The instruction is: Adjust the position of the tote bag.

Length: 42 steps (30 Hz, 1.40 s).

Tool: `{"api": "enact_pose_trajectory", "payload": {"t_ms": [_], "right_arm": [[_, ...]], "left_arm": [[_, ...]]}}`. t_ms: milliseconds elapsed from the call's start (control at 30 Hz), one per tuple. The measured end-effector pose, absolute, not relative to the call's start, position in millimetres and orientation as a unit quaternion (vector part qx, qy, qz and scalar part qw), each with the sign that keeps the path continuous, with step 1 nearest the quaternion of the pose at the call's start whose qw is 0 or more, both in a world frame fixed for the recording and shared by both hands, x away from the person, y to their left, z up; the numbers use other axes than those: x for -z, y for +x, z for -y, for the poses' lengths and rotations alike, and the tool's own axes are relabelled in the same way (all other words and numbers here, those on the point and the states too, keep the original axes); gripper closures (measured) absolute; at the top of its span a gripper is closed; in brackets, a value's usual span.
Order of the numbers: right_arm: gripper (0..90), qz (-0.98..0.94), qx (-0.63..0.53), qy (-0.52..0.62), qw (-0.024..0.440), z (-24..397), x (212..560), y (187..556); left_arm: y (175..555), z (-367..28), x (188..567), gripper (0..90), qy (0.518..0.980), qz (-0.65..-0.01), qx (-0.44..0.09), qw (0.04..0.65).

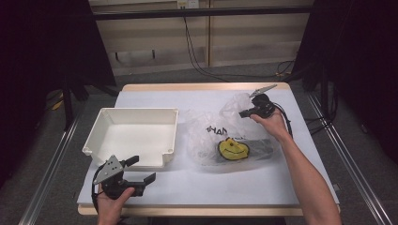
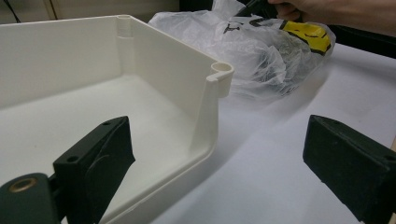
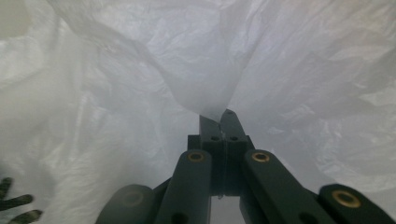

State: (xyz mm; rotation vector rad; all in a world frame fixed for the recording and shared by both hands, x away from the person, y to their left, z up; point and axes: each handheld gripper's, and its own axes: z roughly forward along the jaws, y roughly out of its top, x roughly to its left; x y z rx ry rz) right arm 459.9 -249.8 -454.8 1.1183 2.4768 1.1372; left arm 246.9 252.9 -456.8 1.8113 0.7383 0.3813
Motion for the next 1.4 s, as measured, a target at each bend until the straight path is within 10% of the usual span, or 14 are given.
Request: {"api": "enact_pose_trajectory", "payload": {"t_ms": [1400], "right_arm": [[90.0, -0.753, -0.552, 0.329, 0.145, 307, 366, 352]], "left_arm": [[288, -207, 416, 30.9, 0.771, -0.288, -0.130, 0.553]]}}
